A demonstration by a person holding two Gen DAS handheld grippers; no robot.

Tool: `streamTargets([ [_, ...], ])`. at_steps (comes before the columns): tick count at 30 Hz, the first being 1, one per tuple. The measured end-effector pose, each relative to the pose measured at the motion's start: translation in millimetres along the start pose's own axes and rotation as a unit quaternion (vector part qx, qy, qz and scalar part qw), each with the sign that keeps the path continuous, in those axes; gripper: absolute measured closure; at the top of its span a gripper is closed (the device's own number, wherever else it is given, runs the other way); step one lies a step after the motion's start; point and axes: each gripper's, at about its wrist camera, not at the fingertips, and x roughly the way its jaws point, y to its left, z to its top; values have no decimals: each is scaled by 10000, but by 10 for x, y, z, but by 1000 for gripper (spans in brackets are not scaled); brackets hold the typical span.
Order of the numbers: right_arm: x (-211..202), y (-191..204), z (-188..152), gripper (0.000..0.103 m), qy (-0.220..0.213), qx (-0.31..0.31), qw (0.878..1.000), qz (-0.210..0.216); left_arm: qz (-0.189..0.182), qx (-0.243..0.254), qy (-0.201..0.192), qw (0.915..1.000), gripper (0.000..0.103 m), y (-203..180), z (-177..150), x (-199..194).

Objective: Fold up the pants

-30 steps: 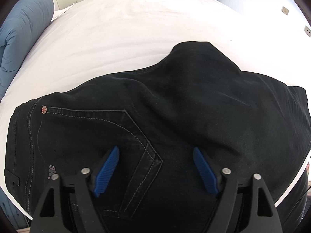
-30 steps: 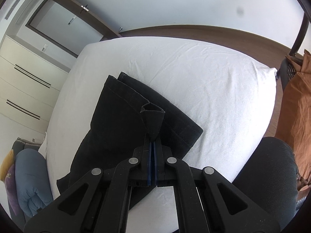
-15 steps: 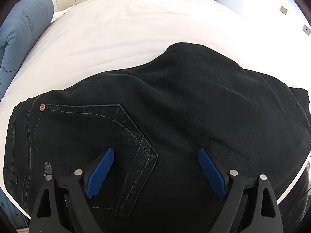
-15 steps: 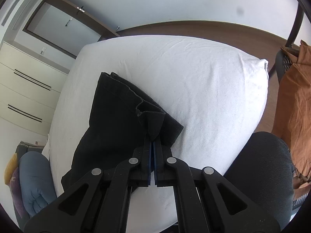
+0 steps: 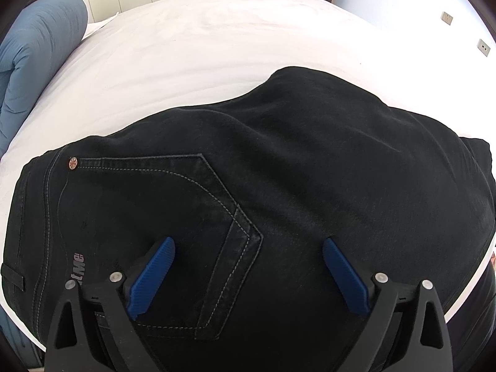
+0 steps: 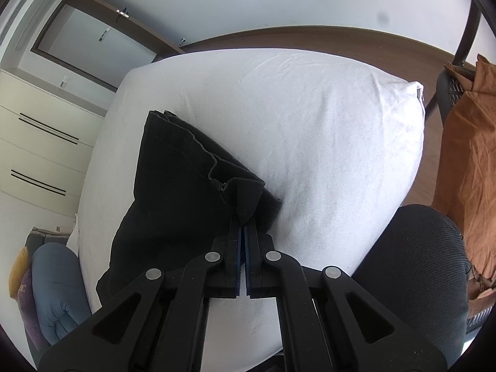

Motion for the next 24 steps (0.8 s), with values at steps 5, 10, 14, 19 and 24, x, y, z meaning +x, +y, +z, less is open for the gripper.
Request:
streamTargets([
  [5,58,-56,5,103,-8,61,9998,189,-4,-3,-63,10000,1,64,-162,55],
  [10,71,-41,23,103,1,104,9996,244,-29,-23,-79,10000,1,99,-201,59],
  [14,83,-142,106,102,182,521,9969,560,-50,-30,-91,9999,1,156,-223,43],
  [19,-220,-29,256,85,-358,352,9987,-113,-40,-34,-91,9999,1,184,-198,33],
  [24,-599,117,465,83,-730,181,9972,17,-8,-66,-35,10000,1,132,-134,10],
])
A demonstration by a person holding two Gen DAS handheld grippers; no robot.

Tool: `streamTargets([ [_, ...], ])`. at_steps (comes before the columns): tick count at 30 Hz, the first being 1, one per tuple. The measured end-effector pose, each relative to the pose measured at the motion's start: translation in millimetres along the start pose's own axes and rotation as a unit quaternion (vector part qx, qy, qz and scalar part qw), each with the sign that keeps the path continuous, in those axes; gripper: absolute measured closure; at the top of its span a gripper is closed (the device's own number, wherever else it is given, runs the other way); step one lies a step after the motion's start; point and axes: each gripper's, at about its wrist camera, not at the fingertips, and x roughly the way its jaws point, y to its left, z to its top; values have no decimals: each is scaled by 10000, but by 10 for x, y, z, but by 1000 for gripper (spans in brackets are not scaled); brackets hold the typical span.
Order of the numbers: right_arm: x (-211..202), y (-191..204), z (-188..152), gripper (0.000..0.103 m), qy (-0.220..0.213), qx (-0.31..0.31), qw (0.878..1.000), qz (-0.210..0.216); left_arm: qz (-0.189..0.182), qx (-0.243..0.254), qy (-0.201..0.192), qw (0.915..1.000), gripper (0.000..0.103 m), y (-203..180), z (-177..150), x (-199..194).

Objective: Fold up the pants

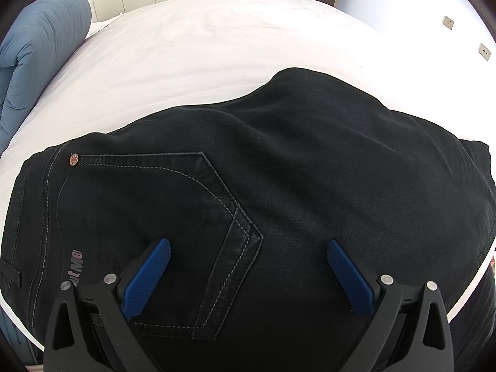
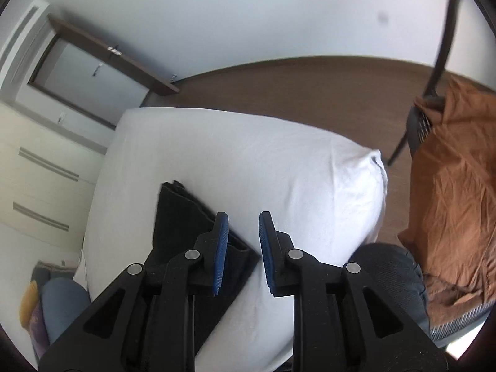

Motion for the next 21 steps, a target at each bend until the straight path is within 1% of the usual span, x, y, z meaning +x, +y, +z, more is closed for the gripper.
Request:
streamTargets([
  [1,-31,180,1,83,12,-319,9993,177,12,-16,9,10000,1,-2,1,-1],
  [2,-23,353,-14,83,134,-562,9973,448,26,-22,10,10000,1,-6,-1,2],
  [3,46,549,-66,83,354,-814,9930,780,49,-22,10,10000,1,-11,-5,7],
  [4,156,760,-150,83,617,-1066,9857,1153,66,-18,13,10000,1,-45,5,-15],
  [5,251,892,-222,83,795,-1210,9792,1422,82,-25,24,10000,1,-51,4,-18],
  [6,393,1019,-308,83,1044,-1356,9716,1634,88,-40,40,9999,1,-56,5,-23],
  [7,571,1113,-402,83,1350,-1475,9657,1654,88,-45,49,9999,1,-66,8,-30],
  [9,884,1127,-540,83,1777,-1546,9605,1480,73,-69,42,9999,1,-64,-5,-58],
  [10,1045,1057,-584,83,1947,-1589,9603,1211,53,-115,39,9999,1,-79,22,-57],
  [11,1144,943,-591,84,1978,-1597,9640,779,8,-163,27,9999,3,-71,30,-84],
  [12,1198,771,-549,92,1941,-1490,9682,515,-71,-222,-6,9997,3,-57,52,-120],
  [13,1199,567,-456,95,1871,-1209,9725,678,-167,-271,-82,9995,4,-36,90,-166],
  [14,1170,396,-353,103,1790,-958,9766,711,-188,-301,-205,9992,4,-9,143,-222],
  [16,1037,145,-109,103,1486,-673,9857,431,-181,-356,-420,9983,4,73,277,-308],
  [17,960,121,-10,103,1368,-625,9881,333,-192,-404,-499,9977,4,126,340,-332],
  [18,855,202,84,98,1170,-755,9902,114,-182,-463,-574,9971,4,189,400,-346],
  [19,767,347,132,94,928,-1029,9902,-161,-146,-537,-629,9965,4,288,478,-338],
  [20,708,522,153,94,756,-1286,9885,-263,-92,-598,-612,9963,4,373,530,-303],
  [21,702,732,150,94,760,-1441,9866,-15,-43,-662,-553,9963,4,442,585,-246],
])
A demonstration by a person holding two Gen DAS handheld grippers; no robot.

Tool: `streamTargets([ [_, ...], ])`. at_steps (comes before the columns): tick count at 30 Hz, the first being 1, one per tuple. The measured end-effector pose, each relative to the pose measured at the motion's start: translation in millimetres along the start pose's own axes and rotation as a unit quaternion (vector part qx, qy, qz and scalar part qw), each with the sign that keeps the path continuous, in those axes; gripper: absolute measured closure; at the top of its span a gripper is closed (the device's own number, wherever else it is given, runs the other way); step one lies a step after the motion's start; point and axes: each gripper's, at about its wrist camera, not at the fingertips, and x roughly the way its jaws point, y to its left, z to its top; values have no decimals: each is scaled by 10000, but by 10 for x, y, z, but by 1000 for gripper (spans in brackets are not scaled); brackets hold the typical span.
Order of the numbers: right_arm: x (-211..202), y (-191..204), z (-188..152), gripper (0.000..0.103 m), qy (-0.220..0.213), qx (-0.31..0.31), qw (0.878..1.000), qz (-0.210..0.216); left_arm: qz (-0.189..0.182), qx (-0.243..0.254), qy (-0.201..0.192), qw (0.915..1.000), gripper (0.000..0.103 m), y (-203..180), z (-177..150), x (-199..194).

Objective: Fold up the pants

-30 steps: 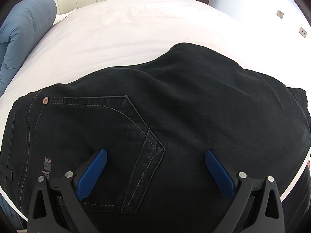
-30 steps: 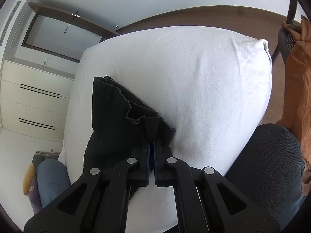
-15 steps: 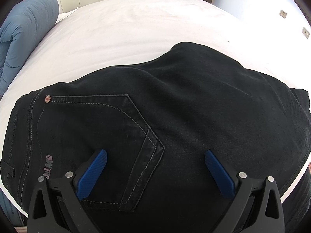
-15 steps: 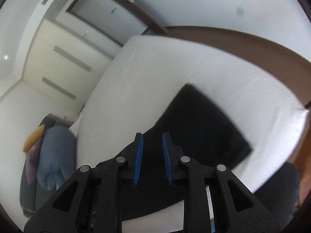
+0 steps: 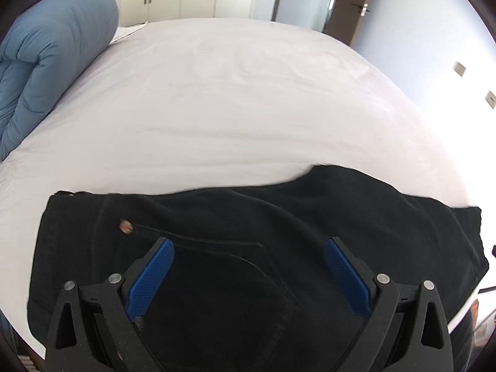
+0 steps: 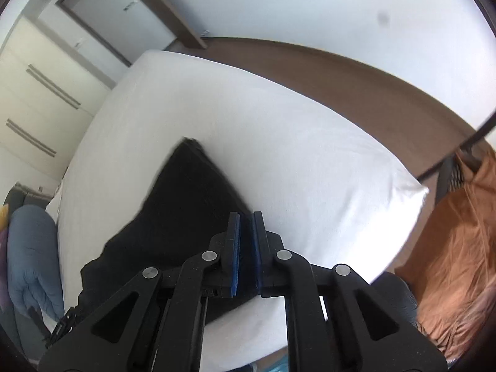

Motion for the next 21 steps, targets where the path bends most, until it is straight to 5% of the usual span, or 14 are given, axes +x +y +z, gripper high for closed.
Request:
streamTargets([
  [4,395,1315,-86,94,734,-1031,9811,1467,168,-300,236,9991,15,367,28,200],
  [7,899,2492,-509,94,1566,-1879,9355,2548,117,-453,236,9986,17,525,-16,231],
  [10,1528,3358,-934,94,2297,-2197,8950,3131,99,-446,203,9988,17,523,-100,257],
  [13,2280,3851,-1366,94,3077,-2073,8753,3101,23,-477,116,9988,17,617,-122,301],
  [16,2954,3918,-1599,96,3378,-1944,8855,2528,51,-333,-18,9994,15,614,-175,388],
  [19,3115,3490,-1564,103,3133,-1165,9052,2627,-138,-313,-194,9992,14,672,-219,388],
  [21,3042,3118,-1286,103,2662,-779,9301,2408,-289,-362,-293,9985,13,710,-243,383],
])
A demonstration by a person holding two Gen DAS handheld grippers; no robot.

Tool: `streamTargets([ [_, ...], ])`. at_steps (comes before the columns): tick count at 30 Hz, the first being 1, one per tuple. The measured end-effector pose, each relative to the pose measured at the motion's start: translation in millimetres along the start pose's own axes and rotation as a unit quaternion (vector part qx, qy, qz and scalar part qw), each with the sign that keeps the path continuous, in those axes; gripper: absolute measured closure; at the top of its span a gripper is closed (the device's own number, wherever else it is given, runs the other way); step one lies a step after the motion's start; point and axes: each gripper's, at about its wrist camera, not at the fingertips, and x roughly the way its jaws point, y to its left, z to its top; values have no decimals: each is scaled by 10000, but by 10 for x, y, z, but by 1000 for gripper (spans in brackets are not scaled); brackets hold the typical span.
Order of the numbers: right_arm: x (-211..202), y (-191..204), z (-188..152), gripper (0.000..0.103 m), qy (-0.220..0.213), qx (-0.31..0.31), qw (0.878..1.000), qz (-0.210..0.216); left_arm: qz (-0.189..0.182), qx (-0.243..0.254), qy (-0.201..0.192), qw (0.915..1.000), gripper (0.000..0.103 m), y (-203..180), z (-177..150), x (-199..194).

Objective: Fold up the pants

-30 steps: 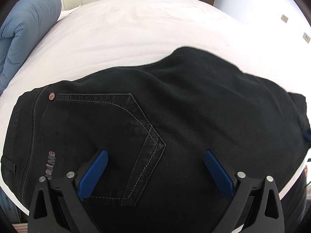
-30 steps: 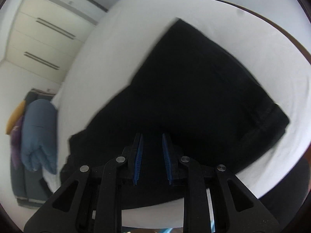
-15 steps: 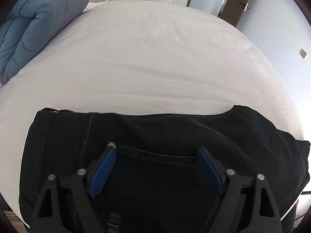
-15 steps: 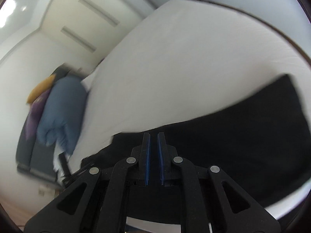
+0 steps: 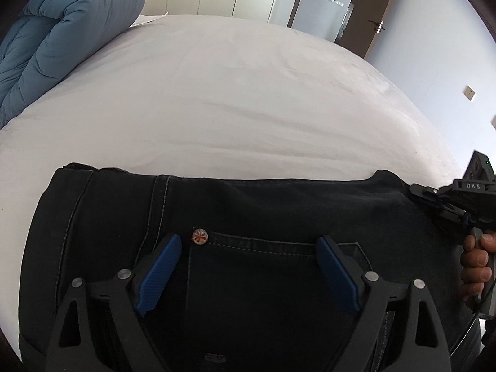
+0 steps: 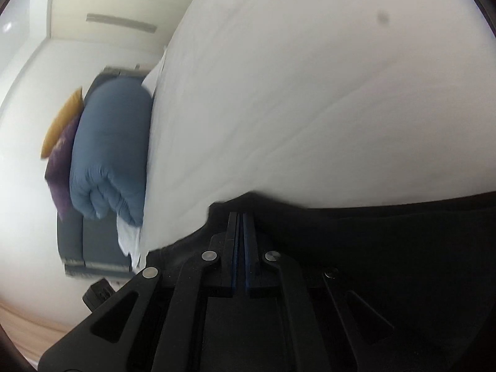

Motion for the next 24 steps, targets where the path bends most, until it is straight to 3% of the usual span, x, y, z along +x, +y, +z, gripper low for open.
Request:
streamTargets([
  [3,-818,-427,-2,98,-673,362,9966,-312,-30,40,-21,10000,12,-13,-9,16],
  [5,-1366,-573,-140,94,-962,558,9937,-115,145,171,45,9997,10,-71,-13,5],
  [7,-1648,-571,-434,90,-941,433,9940,362,447,367,113,9983,9,-174,24,6],
  [9,-1722,-616,-644,73,-641,254,9969,366,626,403,134,9971,9,-239,34,-17],
  [10,-1750,-752,-730,73,-626,278,9975,185,681,342,147,9970,9,-260,31,-36],
  [12,-1886,-1052,-866,93,-868,582,9935,458,750,286,171,9966,9,-292,7,-75],
  [14,-2160,-1272,-931,93,-1285,884,9868,441,821,314,183,9960,9,-350,-9,-110],
  [17,-2732,-1590,-871,92,-2073,1012,9730,38,884,274,175,9956,9,-374,-47,-150],
  [20,-3411,-1996,-875,92,-2910,1493,9446,-269,948,262,202,9949,9,-372,-91,-201],
  [21,-3648,-2003,-898,83,-3207,1511,9324,-697,967,267,213,9947,9,-394,-92,-207],
  [22,-3845,-1979,-913,81,-3398,1515,9203,-1208,951,250,209,9949,9,-415,-92,-240],
  [23,-3992,-1937,-941,72,-3538,1459,9148,-1292,911,218,195,9954,9,-439,-96,-274],
  [24,-4079,-1904,-977,50,-3623,1451,9137,-1136,862,175,164,9960,9,-486,-101,-314],
])
